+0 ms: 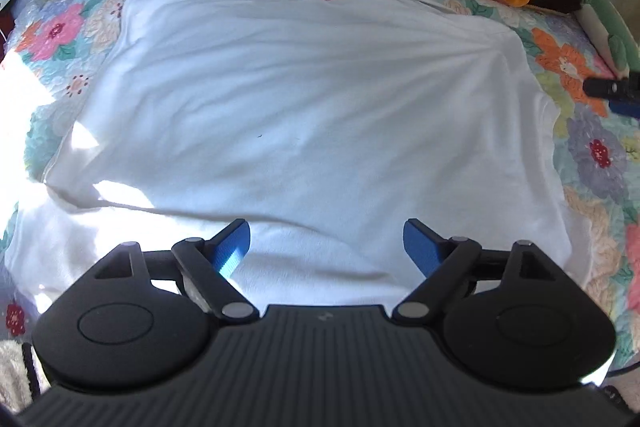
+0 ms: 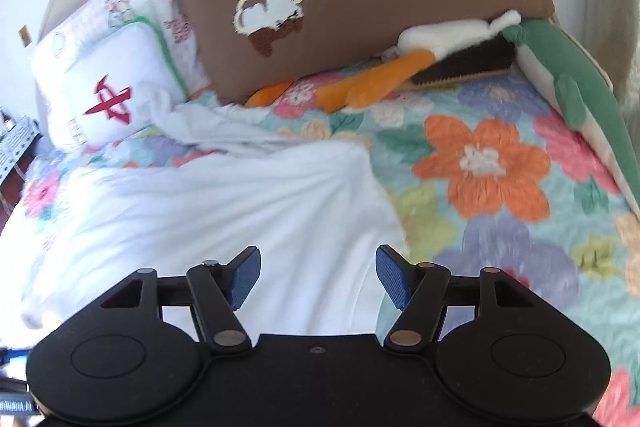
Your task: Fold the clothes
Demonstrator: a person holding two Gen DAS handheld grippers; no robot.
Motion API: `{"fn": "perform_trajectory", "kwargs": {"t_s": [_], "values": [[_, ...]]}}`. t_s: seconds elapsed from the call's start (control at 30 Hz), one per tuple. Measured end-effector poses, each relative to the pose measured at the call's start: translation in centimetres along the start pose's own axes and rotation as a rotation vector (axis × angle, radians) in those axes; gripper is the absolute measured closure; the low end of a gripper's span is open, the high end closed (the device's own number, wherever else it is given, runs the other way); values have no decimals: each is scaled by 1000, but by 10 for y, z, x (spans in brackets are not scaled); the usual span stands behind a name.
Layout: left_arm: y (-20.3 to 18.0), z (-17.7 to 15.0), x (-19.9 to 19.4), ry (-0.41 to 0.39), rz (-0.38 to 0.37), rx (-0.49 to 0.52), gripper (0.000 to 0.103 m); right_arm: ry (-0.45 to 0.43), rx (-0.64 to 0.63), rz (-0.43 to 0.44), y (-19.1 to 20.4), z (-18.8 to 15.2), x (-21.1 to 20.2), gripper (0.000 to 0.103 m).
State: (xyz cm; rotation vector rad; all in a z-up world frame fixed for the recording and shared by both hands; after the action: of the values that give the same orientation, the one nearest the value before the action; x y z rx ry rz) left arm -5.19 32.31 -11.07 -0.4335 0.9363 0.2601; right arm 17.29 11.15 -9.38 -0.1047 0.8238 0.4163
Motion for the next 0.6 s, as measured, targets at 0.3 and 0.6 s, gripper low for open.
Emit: {"fn": "perform_trajectory", "kwargs": {"t_s": [0.3,0.6], "values": [[1,-25,-74,-111,-29,-44,16,-11,-171,-4,41,-51,-79,22],[4,-57,-110,-58,-162,-110,14,64,-135,159,79,-105,-159,16]]}}
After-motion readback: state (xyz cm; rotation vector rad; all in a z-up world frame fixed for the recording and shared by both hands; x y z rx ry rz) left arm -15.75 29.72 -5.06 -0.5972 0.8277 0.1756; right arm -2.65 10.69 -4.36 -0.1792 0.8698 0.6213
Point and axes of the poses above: each gripper's, at about its wrist camera, not at the fingertips, and x roughly the way its jaws point, y to its left, z to its top, the point moved 7 cm from there along x, roughly the way its jaws point, and after that the axes turned 13 degrees about -z, right-handed, at the moved point
